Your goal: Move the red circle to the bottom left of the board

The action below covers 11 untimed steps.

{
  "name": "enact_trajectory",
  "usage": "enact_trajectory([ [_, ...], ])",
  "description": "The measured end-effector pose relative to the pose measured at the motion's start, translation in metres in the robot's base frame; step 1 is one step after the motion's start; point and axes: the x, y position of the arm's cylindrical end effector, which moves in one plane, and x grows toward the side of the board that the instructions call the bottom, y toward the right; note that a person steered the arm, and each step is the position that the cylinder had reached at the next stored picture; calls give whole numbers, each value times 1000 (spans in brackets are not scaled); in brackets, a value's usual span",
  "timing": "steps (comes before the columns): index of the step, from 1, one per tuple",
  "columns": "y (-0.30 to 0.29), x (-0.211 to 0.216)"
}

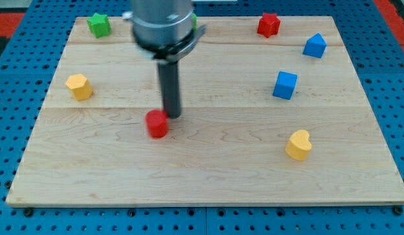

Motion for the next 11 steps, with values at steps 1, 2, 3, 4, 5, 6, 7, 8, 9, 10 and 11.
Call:
enact_trajectory([
  [1,-25,22],
  [2,-24,44],
  [3,8,64],
  [4,-37,67],
  [5,-80,57],
  [6,-105,28],
  [7,-105,9],
  [8,-134,9],
  [9,-138,12],
  [10,-139,12],
  [11,-119,-1],
])
